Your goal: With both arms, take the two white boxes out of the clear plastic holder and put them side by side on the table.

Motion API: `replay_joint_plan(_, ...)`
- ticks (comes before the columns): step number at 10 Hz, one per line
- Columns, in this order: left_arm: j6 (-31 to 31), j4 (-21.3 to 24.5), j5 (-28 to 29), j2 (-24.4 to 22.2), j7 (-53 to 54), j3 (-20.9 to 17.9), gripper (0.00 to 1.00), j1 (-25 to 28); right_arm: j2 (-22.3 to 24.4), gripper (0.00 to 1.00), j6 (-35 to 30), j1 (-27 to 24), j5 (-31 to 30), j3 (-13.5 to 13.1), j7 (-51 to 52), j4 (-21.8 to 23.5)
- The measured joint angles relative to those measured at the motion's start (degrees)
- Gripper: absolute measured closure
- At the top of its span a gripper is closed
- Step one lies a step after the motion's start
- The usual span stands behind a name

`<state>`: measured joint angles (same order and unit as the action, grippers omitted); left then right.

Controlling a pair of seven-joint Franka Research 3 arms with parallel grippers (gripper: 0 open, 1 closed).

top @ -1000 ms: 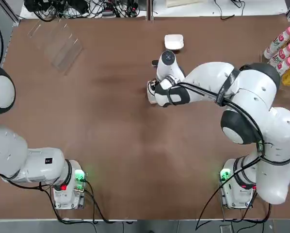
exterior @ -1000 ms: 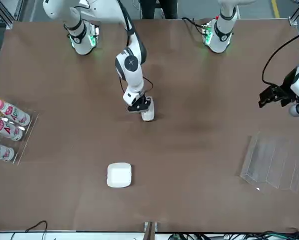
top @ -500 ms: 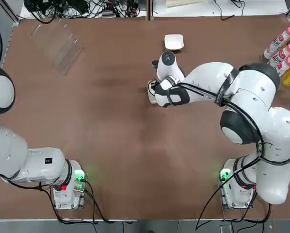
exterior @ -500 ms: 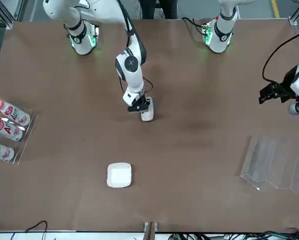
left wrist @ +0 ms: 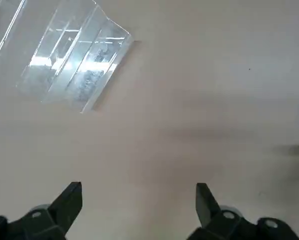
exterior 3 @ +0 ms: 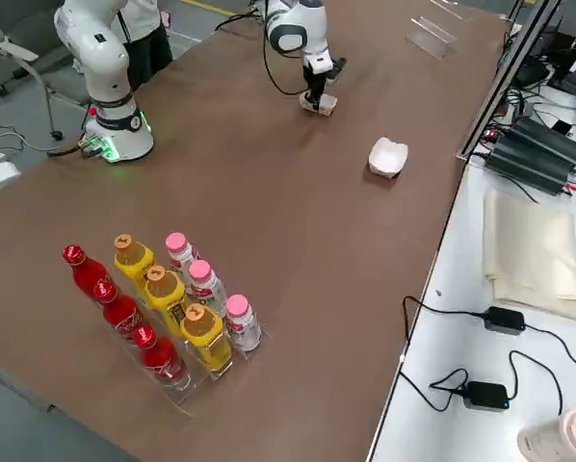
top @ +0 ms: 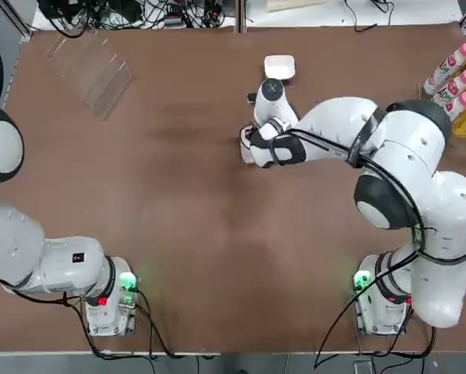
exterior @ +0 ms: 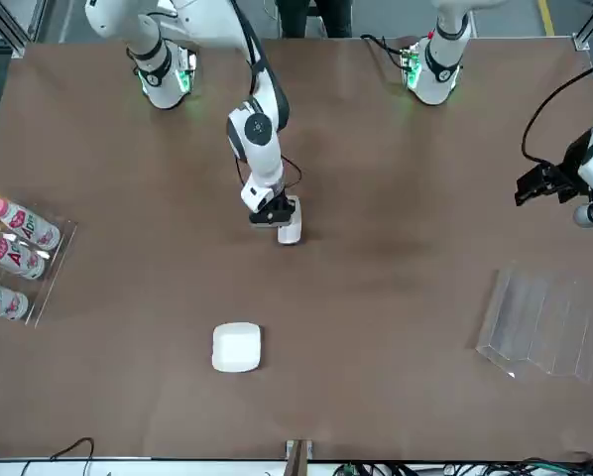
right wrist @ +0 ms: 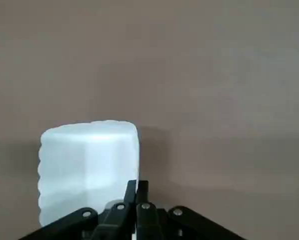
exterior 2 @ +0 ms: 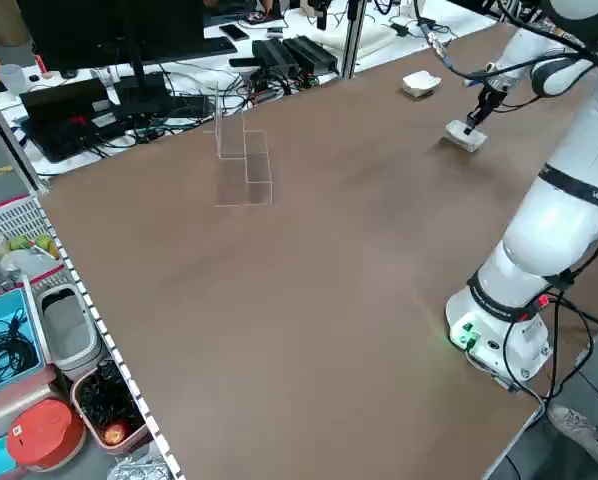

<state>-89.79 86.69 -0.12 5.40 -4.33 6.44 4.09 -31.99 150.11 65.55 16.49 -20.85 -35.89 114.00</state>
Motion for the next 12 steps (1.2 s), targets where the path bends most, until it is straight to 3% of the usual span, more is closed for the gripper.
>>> replay_joint_plan(4,-0.1,0.0,0.0,0.0,0.5,0.1,0.0,0.1,12.4,0.98,-19.1,-10.7,0.1,-1.1,-7.0,-1.4)
replay_joint_plan(6,-0.4,0.0,0.0,0.0,0.5,0.2,0.0,0.0,16.8,0.98,-23.9,-17.1,0.1,-1.2,-9.0,-1.4)
replay_joint_plan(9,-1.9,0.0,0.0,0.0,0.5,0.6,0.0,-0.3,17.0,0.98,-24.3,-26.3,3.6,-1.1,-9.5,-1.4)
replay_joint_plan(12,-2.6,0.0,0.0,0.0,0.5,1.0,0.0,-0.5,16.1,0.98,-20.6,-30.3,6.8,-1.0,-10.8,-0.9)
